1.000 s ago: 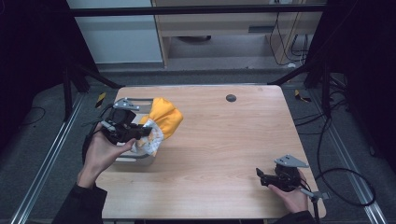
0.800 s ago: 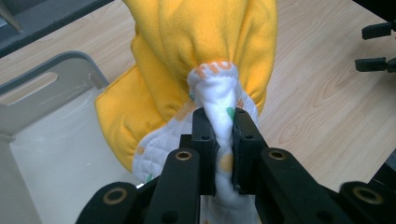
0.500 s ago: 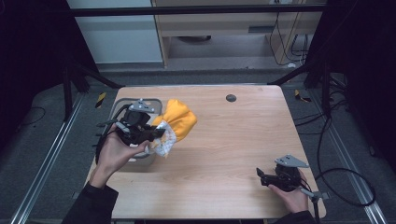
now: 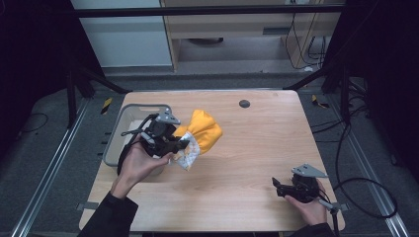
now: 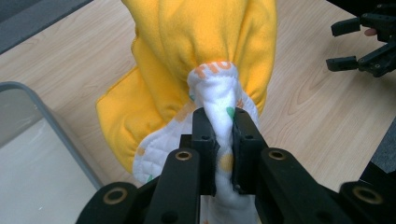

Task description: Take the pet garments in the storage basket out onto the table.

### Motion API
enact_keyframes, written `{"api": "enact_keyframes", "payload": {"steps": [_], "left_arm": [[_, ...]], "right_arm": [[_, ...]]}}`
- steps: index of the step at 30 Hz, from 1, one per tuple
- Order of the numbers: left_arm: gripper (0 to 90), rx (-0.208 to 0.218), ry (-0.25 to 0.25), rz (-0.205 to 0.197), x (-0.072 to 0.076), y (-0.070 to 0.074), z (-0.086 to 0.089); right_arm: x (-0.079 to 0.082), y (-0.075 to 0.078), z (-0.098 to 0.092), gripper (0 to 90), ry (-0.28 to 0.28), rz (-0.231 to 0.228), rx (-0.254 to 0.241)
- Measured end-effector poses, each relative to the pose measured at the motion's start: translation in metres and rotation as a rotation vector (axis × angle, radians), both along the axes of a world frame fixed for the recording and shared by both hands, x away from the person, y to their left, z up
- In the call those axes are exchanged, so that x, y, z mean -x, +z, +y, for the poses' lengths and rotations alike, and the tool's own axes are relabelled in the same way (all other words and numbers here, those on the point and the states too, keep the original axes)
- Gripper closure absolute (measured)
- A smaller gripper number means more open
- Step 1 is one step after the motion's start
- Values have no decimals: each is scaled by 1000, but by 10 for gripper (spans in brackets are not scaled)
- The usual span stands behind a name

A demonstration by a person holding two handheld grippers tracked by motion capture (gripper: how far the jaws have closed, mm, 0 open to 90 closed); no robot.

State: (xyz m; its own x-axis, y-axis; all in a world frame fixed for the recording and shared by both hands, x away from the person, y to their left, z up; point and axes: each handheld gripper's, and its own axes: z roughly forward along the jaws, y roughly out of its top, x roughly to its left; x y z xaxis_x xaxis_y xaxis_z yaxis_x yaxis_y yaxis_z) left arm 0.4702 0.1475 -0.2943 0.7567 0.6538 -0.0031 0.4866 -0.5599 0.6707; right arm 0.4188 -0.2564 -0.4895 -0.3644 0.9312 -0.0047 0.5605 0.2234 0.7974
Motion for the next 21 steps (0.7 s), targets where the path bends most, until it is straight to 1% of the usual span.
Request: {"api": "enact_keyframes", "payload": {"steps": [7, 9, 11, 12, 13, 16, 21], "left_arm": [[822, 1, -27, 11, -3, -12, -13], [822, -6, -31, 11, -4, -16, -17], [822, -15, -41, 16, -5, -22, -21], [822, -15, -41, 16, -5, -22, -21], [822, -23, -46, 19, -5, -25, -24], [822, -24, -51, 22, -5, -28, -25], [822, -24, -56, 30, -6, -37, -28]], "right_arm": [[0, -1, -1, 135, -7, -6, 9], [0, -1, -2, 135, -12, -8, 14], [1, -1, -2, 135, -18, -7, 6], [1, -1, -3, 135, -20, -9, 6], [1, -1, -4, 134, -21, -17, 11], [1, -1, -4, 135, -23, -17, 8], [1, -2, -5, 134, -26, -18, 18]]}}
